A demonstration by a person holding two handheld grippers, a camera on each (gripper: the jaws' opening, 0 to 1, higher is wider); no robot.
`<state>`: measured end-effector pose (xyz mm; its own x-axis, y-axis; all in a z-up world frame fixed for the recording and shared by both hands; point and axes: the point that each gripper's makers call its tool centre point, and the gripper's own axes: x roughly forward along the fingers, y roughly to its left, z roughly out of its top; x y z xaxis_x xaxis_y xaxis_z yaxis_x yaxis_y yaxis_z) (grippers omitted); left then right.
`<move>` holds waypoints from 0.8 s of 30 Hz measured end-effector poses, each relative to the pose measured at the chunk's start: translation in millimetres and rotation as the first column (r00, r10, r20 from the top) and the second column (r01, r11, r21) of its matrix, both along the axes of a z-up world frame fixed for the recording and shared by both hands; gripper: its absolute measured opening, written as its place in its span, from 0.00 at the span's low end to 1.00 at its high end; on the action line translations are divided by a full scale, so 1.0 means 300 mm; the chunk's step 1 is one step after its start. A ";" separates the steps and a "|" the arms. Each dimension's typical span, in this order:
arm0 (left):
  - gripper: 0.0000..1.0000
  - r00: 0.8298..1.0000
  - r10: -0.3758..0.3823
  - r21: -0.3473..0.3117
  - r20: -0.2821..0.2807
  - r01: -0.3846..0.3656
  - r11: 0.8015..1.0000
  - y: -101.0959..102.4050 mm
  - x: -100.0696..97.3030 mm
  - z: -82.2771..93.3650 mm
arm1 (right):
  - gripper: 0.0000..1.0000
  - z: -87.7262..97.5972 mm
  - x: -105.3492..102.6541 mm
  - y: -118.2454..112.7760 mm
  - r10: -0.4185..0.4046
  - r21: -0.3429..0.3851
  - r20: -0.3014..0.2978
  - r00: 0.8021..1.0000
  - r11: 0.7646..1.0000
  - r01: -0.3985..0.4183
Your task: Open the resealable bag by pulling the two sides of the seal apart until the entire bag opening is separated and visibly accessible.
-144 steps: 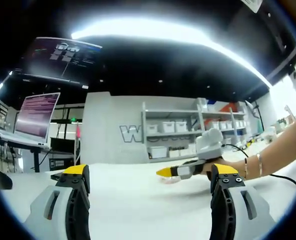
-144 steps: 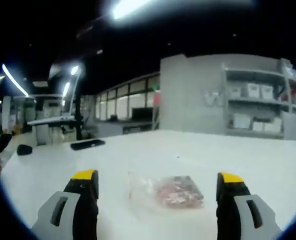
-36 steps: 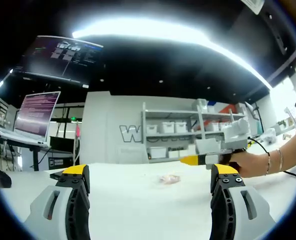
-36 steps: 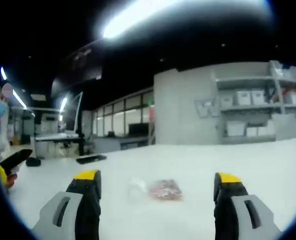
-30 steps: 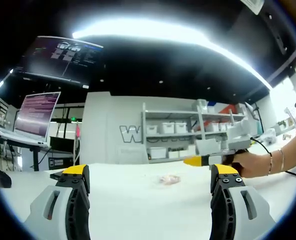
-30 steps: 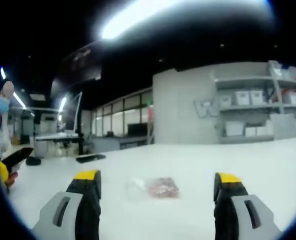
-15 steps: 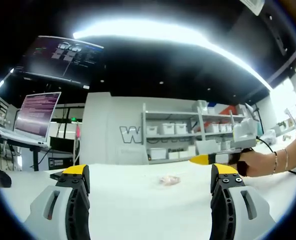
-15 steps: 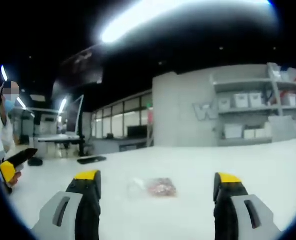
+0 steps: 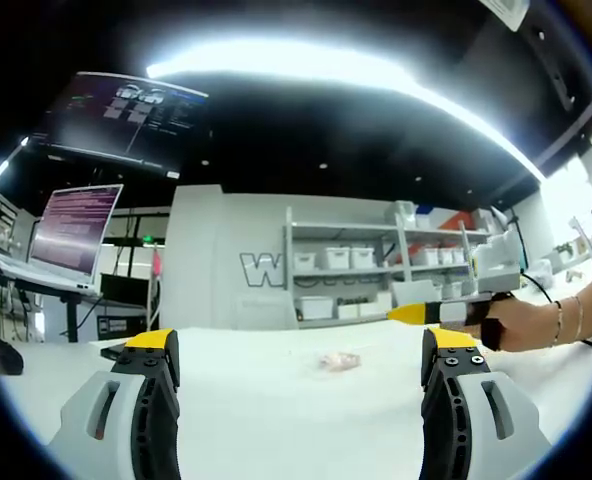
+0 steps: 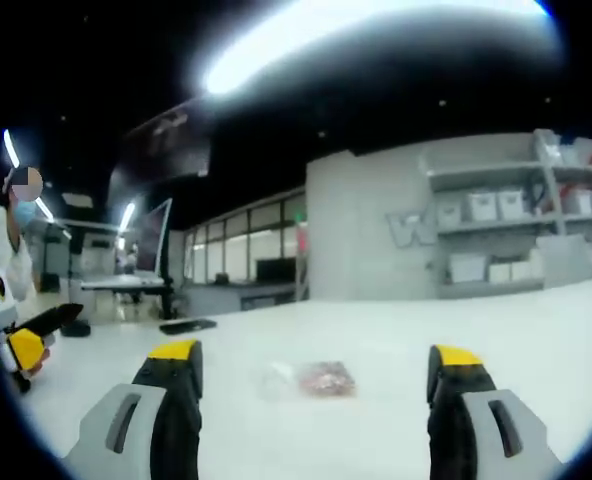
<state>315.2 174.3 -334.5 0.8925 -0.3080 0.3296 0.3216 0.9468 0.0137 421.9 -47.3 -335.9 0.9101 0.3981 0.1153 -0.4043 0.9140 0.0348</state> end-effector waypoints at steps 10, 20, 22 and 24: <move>0.99 1.000 0.003 -0.006 -0.002 -0.003 1.000 0.020 0.011 0.000 | 0.94 0.020 -0.035 -0.024 -0.006 0.006 0.017 1.000 1.000 0.006; 1.00 1.000 -0.004 -0.033 -0.026 0.003 0.999 0.024 0.015 -0.007 | 0.94 0.023 -0.063 -0.051 -0.013 -0.003 0.024 1.000 1.000 0.013; 1.00 1.000 -0.004 -0.037 -0.031 0.003 0.999 0.022 0.015 -0.008 | 0.94 0.024 -0.072 -0.054 -0.015 -0.008 0.028 0.999 1.000 0.015; 1.00 0.999 -0.004 -0.042 -0.037 0.003 0.999 0.019 0.012 -0.009 | 0.94 0.024 -0.079 -0.054 -0.015 -0.014 0.031 0.999 1.000 0.015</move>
